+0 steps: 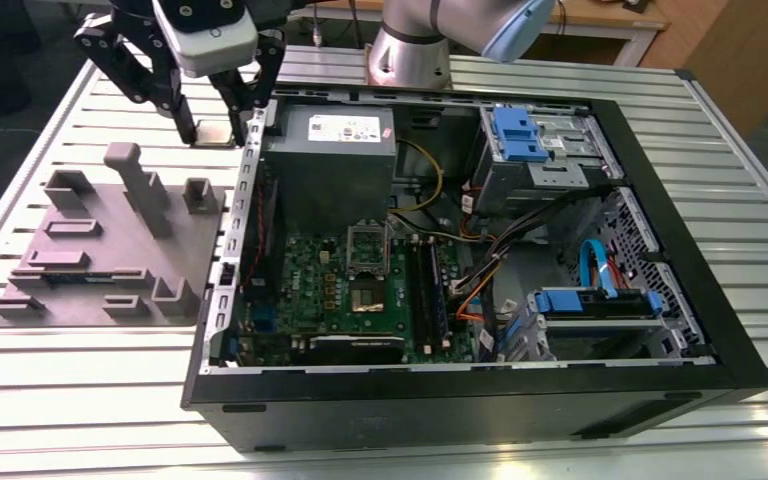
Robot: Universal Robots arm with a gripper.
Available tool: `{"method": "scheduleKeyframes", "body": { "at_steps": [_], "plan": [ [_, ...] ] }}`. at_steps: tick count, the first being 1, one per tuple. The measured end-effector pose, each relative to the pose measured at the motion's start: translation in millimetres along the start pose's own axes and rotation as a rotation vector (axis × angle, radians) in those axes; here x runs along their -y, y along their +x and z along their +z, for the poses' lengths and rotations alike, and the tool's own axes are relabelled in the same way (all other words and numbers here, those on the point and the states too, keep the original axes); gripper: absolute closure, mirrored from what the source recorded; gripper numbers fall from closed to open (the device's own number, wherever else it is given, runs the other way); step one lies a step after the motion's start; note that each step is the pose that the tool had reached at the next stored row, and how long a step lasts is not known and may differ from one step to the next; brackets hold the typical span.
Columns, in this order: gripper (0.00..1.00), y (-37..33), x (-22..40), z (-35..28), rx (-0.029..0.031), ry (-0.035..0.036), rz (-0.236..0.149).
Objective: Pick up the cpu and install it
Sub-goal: 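Pick up the cpu and move it towards the insertion slot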
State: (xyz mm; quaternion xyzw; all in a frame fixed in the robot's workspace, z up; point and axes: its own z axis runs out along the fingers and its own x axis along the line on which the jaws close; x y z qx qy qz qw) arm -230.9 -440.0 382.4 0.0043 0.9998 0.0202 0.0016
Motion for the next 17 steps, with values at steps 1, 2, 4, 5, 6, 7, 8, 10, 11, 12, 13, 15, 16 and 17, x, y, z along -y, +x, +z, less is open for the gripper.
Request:
{"method": "scheduleKeyframes", "body": {
  "at_steps": [1,2,4,5,6,7,8,10,11,12,13,15,16,17],
  "plan": [
    [0.53,-0.2,0.0,0.0,0.0000,-0.0001,0.000],
    [0.53,-0.4,0.0,0.0,0.0001,-0.0001,0.000],
    [0.53,-0.9,0.0,0.0,0.0001,-0.0001,0.000],
    [0.53,-1.1,0.0,0.0,0.0000,0.0000,0.000],
    [0.53,-1.3,0.0,0.0,0.0001,-0.0001,0.000],
    [0.53,-1.6,0.0,0.0,0.0001,-0.0001,0.000],
    [0.53,-1.8,0.0,0.1,0.0001,-0.0001,0.000],
    [0.53,-2.2,0.0,0.1,0.0001,-0.0001,0.000],
    [0.53,-2.5,0.0,0.0,0.0000,-0.0001,0.000],
    [0.53,-2.7,0.0,0.0,0.0001,-0.0001,0.000],
    [0.53,-2.9,0.0,0.1,0.0001,-0.0001,0.000],
    [0.53,-3.4,0.0,0.0,0.0000,-0.0001,0.000],
    [0.53,-3.6,0.0,0.1,0.0001,-0.0001,0.000],
    [0.53,-3.8,0.0,0.1,0.0000,-0.0001,0.000]
  ]
}}
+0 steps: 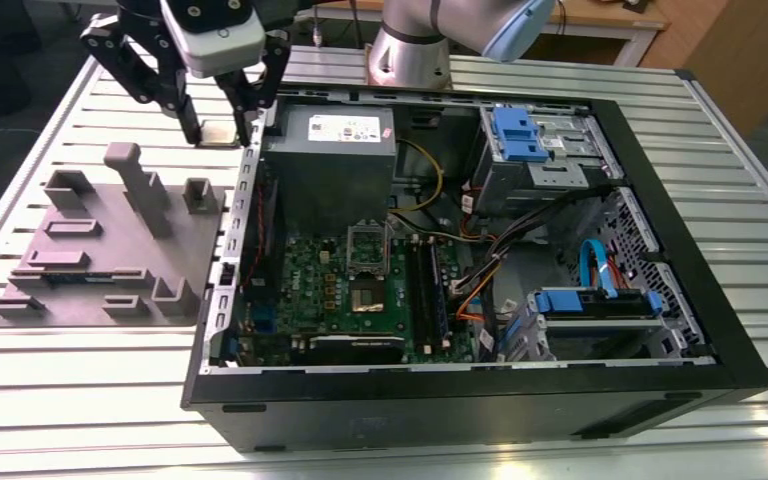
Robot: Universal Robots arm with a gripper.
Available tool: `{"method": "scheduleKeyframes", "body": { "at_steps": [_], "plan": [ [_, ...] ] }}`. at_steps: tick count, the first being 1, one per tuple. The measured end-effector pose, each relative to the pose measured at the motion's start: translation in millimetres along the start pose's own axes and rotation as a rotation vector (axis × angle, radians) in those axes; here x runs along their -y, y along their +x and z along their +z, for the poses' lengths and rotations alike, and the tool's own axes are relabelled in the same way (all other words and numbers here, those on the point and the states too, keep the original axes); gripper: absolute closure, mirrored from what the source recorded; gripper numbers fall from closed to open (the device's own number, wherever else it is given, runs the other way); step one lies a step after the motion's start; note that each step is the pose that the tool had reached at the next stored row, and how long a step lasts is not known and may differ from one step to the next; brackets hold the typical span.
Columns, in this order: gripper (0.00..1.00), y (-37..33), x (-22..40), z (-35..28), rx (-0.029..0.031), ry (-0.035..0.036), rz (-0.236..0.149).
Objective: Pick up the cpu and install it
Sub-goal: 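Pick up the cpu and move it towards the insertion slot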
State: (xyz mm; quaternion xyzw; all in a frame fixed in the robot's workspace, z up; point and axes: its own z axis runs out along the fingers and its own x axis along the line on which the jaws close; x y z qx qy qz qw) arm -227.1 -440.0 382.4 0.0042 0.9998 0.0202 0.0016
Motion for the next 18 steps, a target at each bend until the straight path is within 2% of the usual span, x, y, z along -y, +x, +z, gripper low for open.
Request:
{"method": "scheduleKeyframes", "body": {
  "at_steps": [18],
  "plan": [
    [0.53,-3.8,0.0,0.0,0.0000,0.0001,0.000]
  ]
}}
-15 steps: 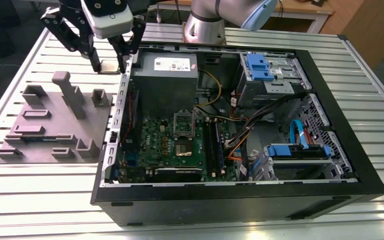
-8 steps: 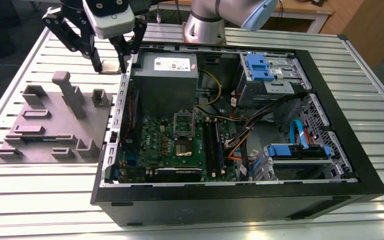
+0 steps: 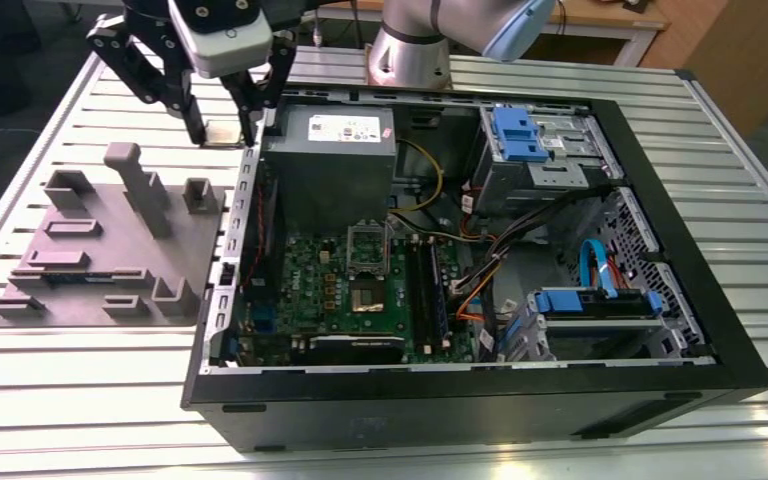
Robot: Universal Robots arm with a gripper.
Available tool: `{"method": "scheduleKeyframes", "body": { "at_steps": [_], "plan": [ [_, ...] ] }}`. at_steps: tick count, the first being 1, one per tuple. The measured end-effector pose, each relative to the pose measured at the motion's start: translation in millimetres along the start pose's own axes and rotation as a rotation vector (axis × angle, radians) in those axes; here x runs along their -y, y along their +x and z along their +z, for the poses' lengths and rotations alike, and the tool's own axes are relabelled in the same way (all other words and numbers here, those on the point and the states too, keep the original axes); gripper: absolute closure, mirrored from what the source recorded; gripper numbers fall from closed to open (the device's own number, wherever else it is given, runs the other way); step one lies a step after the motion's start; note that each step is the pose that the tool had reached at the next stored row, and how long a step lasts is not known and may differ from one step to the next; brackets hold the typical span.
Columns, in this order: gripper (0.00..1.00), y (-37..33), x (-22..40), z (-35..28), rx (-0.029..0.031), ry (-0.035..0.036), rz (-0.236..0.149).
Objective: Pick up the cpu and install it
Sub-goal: 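Pick up the cpu and move it towards the insertion slot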
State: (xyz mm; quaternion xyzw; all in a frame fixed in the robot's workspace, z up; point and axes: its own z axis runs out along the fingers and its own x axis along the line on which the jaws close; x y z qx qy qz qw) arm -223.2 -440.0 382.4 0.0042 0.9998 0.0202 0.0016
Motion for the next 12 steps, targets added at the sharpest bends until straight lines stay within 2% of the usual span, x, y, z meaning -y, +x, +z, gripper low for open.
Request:
{"method": "scheduleKeyframes", "body": {
  "at_steps": [12],
  "plan": [
    [0.53,-4.8,0.0,0.0,0.0000,0.0000,0.000]
  ]
}}
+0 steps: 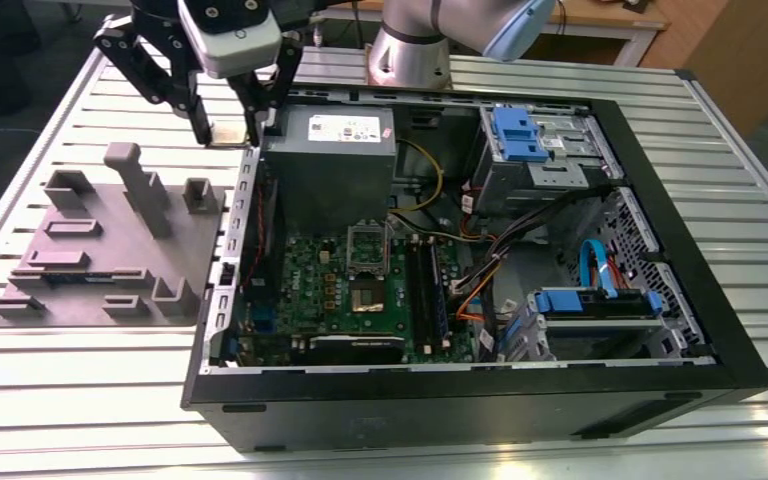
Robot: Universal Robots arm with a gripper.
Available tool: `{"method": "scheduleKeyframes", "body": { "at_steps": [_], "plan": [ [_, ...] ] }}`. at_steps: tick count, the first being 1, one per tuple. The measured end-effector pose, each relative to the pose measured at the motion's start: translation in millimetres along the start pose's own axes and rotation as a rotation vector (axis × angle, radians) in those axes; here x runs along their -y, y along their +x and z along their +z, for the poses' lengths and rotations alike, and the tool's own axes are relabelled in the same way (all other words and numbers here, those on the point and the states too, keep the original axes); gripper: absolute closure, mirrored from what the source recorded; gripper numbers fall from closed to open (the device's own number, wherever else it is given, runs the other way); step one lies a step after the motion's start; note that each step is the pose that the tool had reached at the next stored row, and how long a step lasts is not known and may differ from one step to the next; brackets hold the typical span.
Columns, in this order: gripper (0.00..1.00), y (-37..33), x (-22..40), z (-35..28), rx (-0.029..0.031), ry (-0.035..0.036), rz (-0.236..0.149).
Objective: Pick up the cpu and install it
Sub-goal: 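Pick up the cpu and move it towards the insertion slot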
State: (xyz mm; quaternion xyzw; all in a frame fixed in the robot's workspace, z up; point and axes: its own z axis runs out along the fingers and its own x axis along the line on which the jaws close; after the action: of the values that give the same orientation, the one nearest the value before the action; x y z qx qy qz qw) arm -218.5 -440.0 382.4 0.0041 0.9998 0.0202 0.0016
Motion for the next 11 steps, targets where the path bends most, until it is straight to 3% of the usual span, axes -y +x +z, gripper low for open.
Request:
{"method": "scheduleKeyframes", "body": {
  "at_steps": [11],
  "plan": [
    [0.53,-3.5,0.0,0.0,0.0000,0.0000,0.000]
  ]
}}
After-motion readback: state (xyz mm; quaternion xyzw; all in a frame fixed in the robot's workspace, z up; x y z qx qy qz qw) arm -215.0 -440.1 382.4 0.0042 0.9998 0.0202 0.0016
